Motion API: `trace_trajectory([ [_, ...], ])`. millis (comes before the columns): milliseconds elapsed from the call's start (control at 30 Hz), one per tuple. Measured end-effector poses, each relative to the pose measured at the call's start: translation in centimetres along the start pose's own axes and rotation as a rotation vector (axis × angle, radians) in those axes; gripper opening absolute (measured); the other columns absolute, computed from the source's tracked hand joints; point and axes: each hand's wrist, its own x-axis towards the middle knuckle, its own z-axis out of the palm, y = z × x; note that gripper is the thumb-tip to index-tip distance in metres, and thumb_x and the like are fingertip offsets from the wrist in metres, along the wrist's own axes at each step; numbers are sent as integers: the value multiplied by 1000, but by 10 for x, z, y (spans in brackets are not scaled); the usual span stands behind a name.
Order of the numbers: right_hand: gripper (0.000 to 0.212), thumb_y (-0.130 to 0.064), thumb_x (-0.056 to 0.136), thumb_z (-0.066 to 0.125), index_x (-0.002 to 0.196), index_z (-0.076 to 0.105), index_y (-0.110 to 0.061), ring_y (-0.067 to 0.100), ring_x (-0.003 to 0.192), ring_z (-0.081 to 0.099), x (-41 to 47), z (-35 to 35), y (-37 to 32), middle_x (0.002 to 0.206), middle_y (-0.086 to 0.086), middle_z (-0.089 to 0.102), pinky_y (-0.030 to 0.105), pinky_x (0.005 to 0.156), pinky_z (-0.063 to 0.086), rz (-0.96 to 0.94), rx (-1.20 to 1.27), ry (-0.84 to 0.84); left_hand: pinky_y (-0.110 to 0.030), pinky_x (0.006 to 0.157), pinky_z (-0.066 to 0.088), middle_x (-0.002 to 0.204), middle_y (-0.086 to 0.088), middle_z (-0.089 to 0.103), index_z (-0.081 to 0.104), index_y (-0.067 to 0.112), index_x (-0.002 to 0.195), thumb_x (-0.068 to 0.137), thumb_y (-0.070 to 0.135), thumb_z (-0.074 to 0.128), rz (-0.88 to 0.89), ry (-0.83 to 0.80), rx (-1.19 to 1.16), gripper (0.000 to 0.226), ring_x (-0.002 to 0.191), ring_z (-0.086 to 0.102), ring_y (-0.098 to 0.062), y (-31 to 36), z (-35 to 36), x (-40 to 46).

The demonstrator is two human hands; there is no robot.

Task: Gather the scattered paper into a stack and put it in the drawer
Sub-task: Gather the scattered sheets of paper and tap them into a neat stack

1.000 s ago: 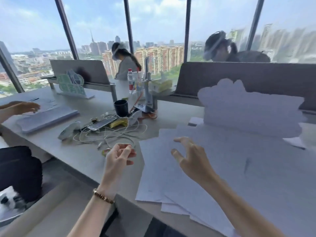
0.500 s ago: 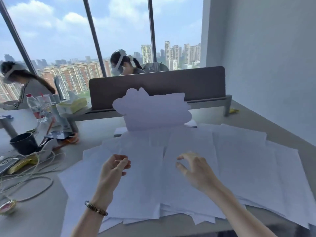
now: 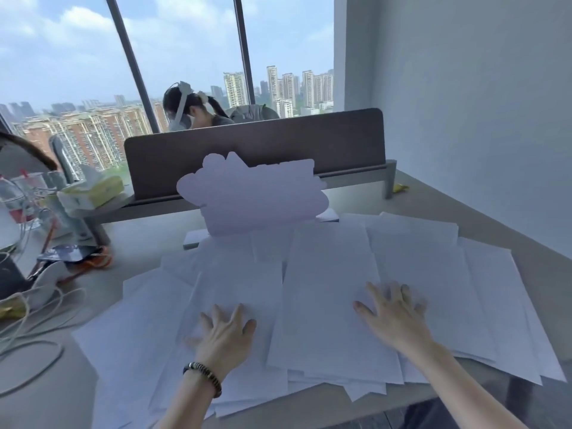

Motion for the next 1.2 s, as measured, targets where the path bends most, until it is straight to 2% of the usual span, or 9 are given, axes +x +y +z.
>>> trace_trajectory([
  [100,69,-65,99,21,159,10,-33,35,154,2,-1,5,-7,166,15,7,59,120,7,-36,-2,14,-69,113,9,167,-11,-6,12,42,154,102,46,16,8,9,40,52,152,-9,-37,11,-1,-4],
  [300,67,-59,100,31,158,18,-27,34,151,18,-1,5,-15,163,18,14,45,119,19,-110,76,98,-60,116,11,166,-15,-7,11,40,156,103,44,17,73,18,-10,53,153,-3,-33,29,-3,-5],
  [467,75,-70,95,20,157,15,-28,41,152,2,13,2,-7,163,26,6,56,120,4,34,-42,104,-62,116,7,165,-22,-5,11,35,157,99,62,17,-65,45,-10,64,151,-12,-40,12,-12,3],
  [633,80,-65,98,18,160,5,-17,34,154,2,13,14,-21,167,17,5,53,123,5,-103,-49,33,-53,112,25,159,-19,22,20,34,154,96,66,17,-96,66,47,66,147,14,-35,13,-3,5],
  [733,78,-64,99,28,160,7,-21,31,155,-1,8,16,-32,167,15,1,43,125,7,-178,73,49,-46,104,32,139,-14,43,39,29,141,97,62,22,-59,139,45,58,133,34,-33,27,-3,6],
  [867,77,-64,96,38,158,17,-24,34,154,0,23,11,-19,166,18,1,47,123,11,-112,74,96,-42,102,33,135,-13,44,41,25,139,96,56,39,-27,206,-1,52,129,37,-34,30,-10,10],
  [967,74,-68,95,30,155,22,-27,34,153,8,32,10,-7,163,18,13,57,120,9,-56,-58,69,-34,92,38,125,-13,46,37,21,144,92,45,57,-1,201,-152,60,127,38,-34,18,-18,19],
  [1067,72,-68,95,29,154,23,-26,33,153,11,33,10,-4,163,16,16,55,120,13,-65,-78,78,-27,73,44,105,-10,57,45,15,136,85,19,71,-10,146,-559,57,103,59,-30,6,-26,32],
  [1200,72,-66,96,32,155,25,-27,32,150,20,33,6,-3,163,15,20,49,119,21,-79,-73,106,-32,72,48,93,-20,70,70,-1,99,83,-1,69,7,53,-859,16,78,64,-26,-1,-29,42],
])
